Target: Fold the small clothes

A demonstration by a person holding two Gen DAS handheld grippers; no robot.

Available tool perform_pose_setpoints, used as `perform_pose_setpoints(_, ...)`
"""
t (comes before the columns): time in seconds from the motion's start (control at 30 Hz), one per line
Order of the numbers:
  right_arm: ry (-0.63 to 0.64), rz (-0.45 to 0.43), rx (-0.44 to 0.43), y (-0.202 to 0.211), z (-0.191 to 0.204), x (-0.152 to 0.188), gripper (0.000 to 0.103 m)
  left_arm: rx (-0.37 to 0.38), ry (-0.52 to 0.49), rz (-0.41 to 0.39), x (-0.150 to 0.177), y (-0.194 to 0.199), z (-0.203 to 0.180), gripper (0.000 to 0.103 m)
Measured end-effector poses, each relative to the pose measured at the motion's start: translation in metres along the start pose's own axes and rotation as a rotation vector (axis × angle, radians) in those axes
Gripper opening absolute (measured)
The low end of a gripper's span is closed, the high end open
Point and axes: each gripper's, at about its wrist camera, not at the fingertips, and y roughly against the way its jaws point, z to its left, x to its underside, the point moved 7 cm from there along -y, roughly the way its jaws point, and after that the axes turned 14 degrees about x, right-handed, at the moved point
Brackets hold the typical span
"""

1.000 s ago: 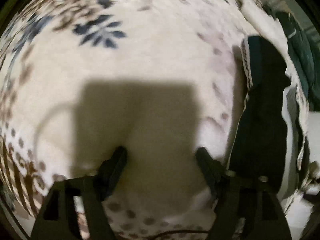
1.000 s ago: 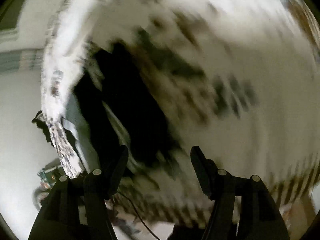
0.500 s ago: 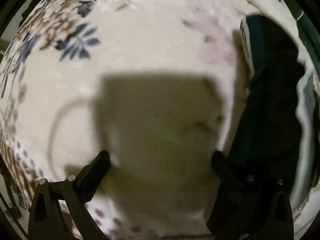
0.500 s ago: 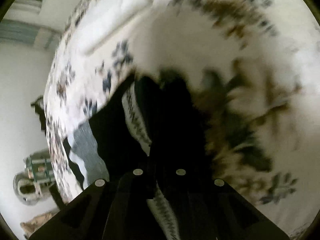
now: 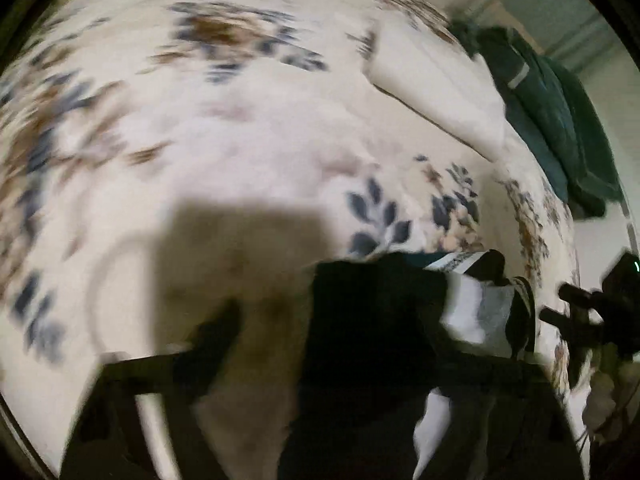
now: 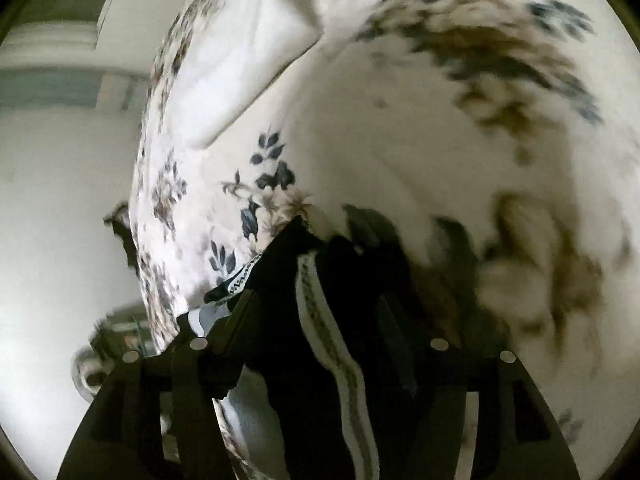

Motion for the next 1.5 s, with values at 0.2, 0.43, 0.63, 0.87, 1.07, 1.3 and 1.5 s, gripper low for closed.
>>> perform_pose_setpoints(0.2,0.065,-0.003,0.048,-0.027,0.02,-0.007,0.003,0.056,0.018,-0.041,-0.001,0.014,-0.004,0.017)
perform_pose_setpoints(0.43,0.003,-0.159,0.115,-0.004,0.023,-0.048,0.003,0.142,0.148,-0.069,-0.017,0.005,0.007,0.017)
perform_pose_setpoints(0.63,0.009,0.003,0.176,-0.051,0.016,-0.051,0.006,0.214,0.278,-0.004,-0.02,-0.01,0.026,0.03)
perform_pose_setpoints(0.87,-0.049,0.173,0.048,-0.013,-0.017,0.029,0.063,0.148,0.223,-0.015,0.021,0.056,0.023,0.059)
perform_pose_setpoints(1.07,-0.074,0.307,0.011,-0.023,-0.032,0.112,0.031,0.076,0.329,0.056,0.104,0.071,0.037,0.059)
perform_pose_setpoints(1.3,-0.069,0.099,0.219,0.024,-0.058,0.107,0.003,0.094,0.427,0.074,0.149,0.074,0.027,0.059)
perform_pose_setpoints(1.5,-0.123,0.291,0.203,0.005,-0.077,0.13,0.031,0.097,0.484,0.045,0.155,0.094,0.022,0.059)
